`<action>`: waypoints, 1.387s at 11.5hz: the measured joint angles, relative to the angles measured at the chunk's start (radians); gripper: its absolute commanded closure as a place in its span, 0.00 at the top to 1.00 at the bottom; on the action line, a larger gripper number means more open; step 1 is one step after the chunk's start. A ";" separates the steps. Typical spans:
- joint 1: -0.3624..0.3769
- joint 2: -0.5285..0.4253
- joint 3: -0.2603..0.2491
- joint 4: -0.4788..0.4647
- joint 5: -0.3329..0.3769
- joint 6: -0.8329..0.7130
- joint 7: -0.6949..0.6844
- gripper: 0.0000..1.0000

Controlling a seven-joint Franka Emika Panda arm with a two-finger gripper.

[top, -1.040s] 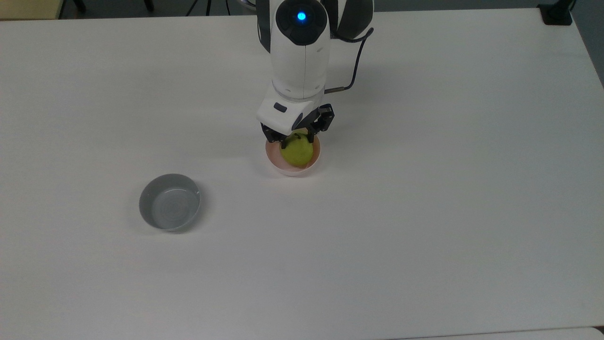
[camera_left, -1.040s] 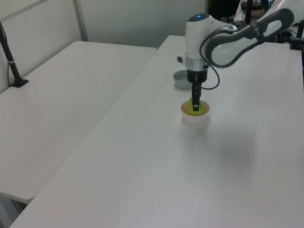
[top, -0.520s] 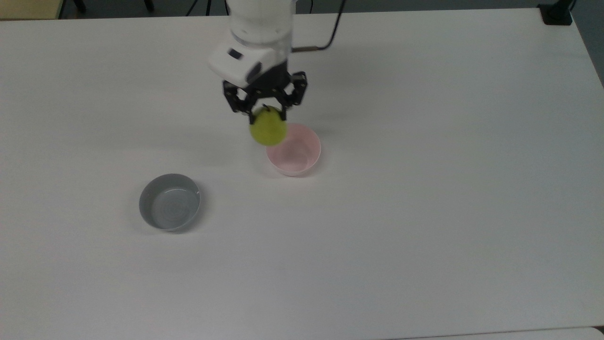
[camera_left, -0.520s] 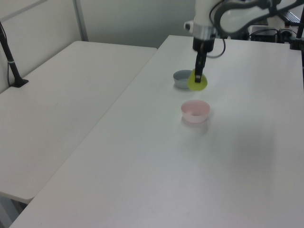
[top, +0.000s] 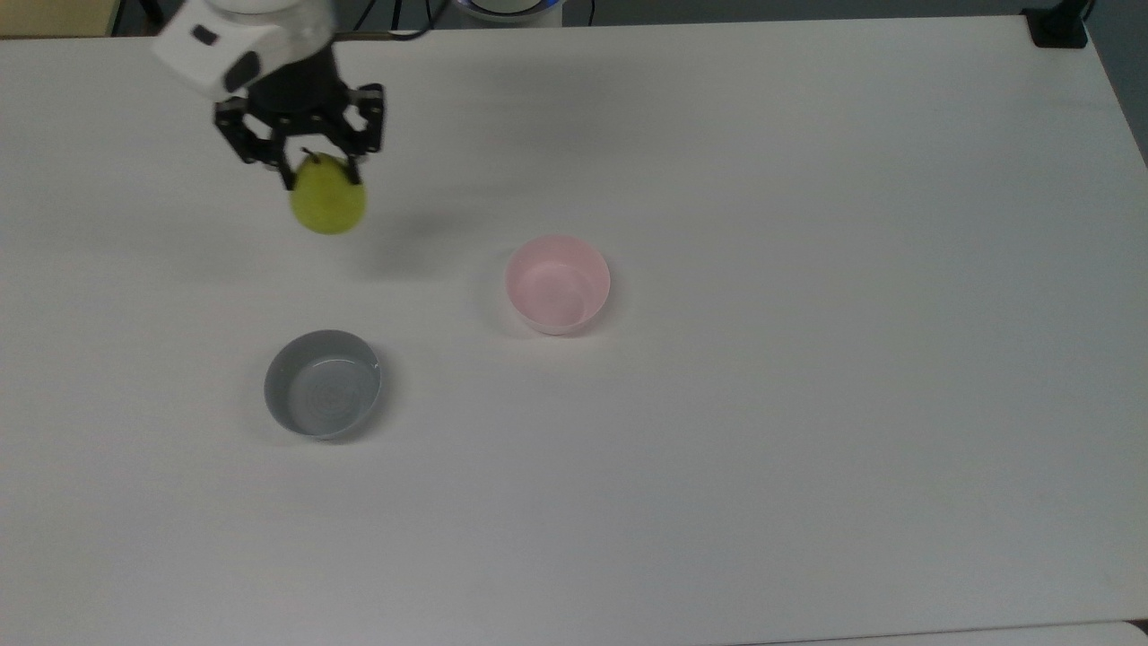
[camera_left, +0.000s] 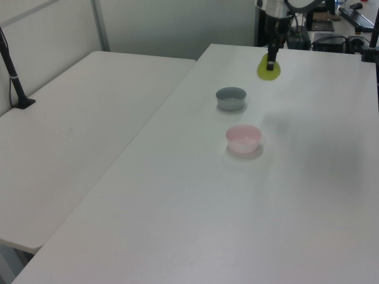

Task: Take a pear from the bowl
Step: 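Lift the pear out of the pink bowl and carry it away, then lower the held pear onto the table and open the gripper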

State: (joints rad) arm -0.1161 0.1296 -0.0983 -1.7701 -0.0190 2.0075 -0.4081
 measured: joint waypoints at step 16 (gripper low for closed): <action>-0.166 0.260 -0.008 -0.003 0.004 0.255 -0.152 1.00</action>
State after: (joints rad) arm -0.2819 0.3892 -0.1063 -1.7731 -0.0153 2.2627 -0.5601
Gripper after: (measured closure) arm 0.361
